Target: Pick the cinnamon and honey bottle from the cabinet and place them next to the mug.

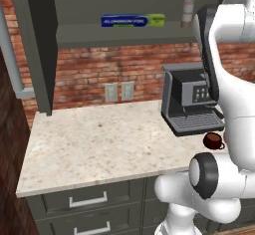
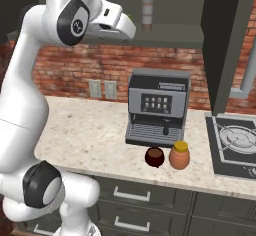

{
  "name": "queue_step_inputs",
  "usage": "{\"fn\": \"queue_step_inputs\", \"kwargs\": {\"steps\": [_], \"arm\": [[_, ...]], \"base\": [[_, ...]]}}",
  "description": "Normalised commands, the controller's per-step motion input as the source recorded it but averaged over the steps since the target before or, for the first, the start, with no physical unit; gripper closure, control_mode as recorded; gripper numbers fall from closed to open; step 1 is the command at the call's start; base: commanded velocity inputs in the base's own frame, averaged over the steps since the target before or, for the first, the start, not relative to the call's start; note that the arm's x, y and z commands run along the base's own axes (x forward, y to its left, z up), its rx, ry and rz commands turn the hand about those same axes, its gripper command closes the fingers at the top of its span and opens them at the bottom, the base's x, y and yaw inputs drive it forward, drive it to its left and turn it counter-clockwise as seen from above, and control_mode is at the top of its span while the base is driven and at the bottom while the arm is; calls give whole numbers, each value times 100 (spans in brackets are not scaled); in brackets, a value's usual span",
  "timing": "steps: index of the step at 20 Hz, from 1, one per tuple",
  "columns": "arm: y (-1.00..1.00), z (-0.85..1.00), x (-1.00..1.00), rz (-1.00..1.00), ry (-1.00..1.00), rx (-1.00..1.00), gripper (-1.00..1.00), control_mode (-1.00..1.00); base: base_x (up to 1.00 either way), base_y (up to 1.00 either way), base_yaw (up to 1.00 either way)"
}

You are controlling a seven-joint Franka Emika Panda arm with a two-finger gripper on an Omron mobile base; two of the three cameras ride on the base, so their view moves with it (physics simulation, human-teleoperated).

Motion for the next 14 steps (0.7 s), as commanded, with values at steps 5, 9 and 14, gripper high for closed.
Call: {"fn": "queue_step_inputs", "kwargs": {"steps": [5,9,14], "arm": [[9,-24,26,13,-19,0,-100,-100],[14,2,39,17,-17,0,-100,-100],[9,32,34,12,-8,1,-100,-100]], "base": [[0,0,0],[0,0,0],[0,0,0]]}}
